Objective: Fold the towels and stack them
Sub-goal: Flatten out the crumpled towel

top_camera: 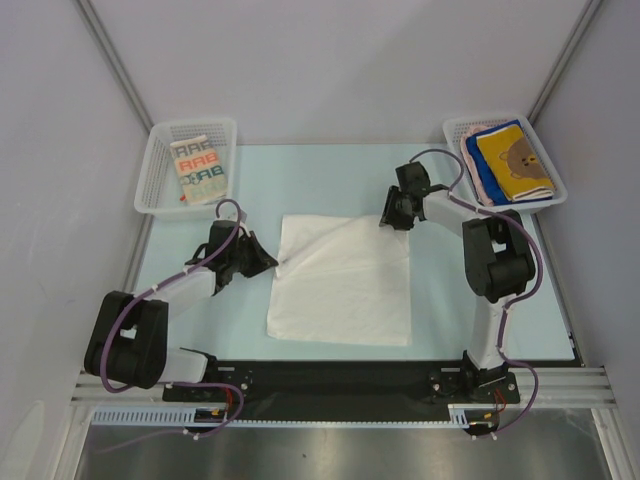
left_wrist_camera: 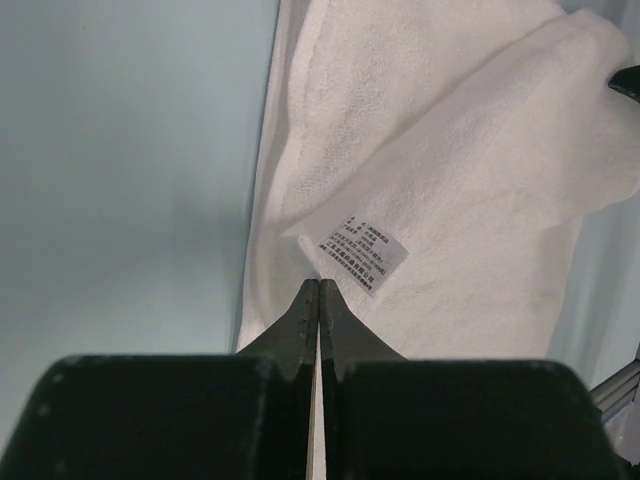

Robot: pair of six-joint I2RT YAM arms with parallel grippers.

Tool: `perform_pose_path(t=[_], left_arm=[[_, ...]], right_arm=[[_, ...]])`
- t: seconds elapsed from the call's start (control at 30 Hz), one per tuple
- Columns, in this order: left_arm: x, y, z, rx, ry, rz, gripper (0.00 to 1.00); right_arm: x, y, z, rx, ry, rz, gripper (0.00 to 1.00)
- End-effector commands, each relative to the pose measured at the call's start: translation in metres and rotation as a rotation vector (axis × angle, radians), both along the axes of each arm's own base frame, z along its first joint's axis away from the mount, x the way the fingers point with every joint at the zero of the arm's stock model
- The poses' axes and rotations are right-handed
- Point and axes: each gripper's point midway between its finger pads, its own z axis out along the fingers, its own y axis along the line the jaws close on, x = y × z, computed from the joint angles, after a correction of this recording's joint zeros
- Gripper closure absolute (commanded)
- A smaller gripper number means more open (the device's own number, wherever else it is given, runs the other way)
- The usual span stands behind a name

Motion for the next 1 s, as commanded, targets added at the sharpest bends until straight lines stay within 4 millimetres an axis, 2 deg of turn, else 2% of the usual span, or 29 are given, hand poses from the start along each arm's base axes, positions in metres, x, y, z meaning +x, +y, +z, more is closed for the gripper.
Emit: perform_pose_path(t=[0.0, 0.17, 0.27, 0.37, 0.4, 0.5, 0.63, 0.67, 0.73, 0.83, 0.9, 0.93, 0.97], left_arm=[[0.012, -0.007, 0.018, -0.019, -0.046, -0.006, 1.00], [0.019, -0.008, 0.028, -0.024, -0.064, -0.002, 1.00], [0.031, -0.009, 0.039, -0.024, -0.086, 0.008, 1.00], [0.046, -0.012, 0.054, -0.028, -0.119, 0.009, 1.00], [0.046, -0.012, 0.052, -0.024, -0.099, 0.010, 1.00], [0.061, -0.014, 0.059, -0.013, -0.119, 0.010, 1.00], [0.090, -0.017, 0.078, 0.001, -0.177, 0.019, 1.00], [0.093, -0.016, 0.081, 0.006, -0.179, 0.024, 1.00], [0.099, -0.018, 0.086, 0.003, -0.183, 0.020, 1.00], [0.091, -0.020, 0.077, 0.005, -0.157, 0.015, 1.00], [0.087, -0.019, 0.074, -0.001, -0.156, 0.017, 1.00], [0.082, -0.018, 0.066, 0.002, -0.140, 0.018, 1.00], [0.080, -0.018, 0.067, -0.006, -0.145, 0.017, 1.00]], right_arm=[[0.021, 0.005, 0.017, 0.097, -0.053, -0.005, 0.59], [0.032, 0.010, 0.030, 0.206, -0.076, 0.008, 0.60], [0.040, 0.012, 0.039, 0.271, -0.095, 0.011, 0.66], [0.049, 0.012, 0.044, 0.296, -0.107, 0.019, 0.81], [0.050, 0.014, 0.043, 0.300, -0.106, 0.024, 0.85], [0.052, 0.015, 0.049, 0.310, -0.125, 0.032, 0.99], [0.056, 0.010, 0.065, 0.307, -0.168, 0.040, 1.00], [0.058, 0.004, 0.069, 0.287, -0.168, 0.034, 0.97], [0.057, -0.005, 0.062, 0.239, -0.127, 0.022, 0.93], [0.045, -0.010, 0.055, 0.225, -0.104, 0.039, 0.86], [0.040, -0.012, 0.059, 0.213, -0.117, 0.052, 0.80], [0.032, -0.013, 0.051, 0.209, -0.094, 0.058, 0.78], [0.029, -0.013, 0.049, 0.203, -0.084, 0.061, 0.76]])
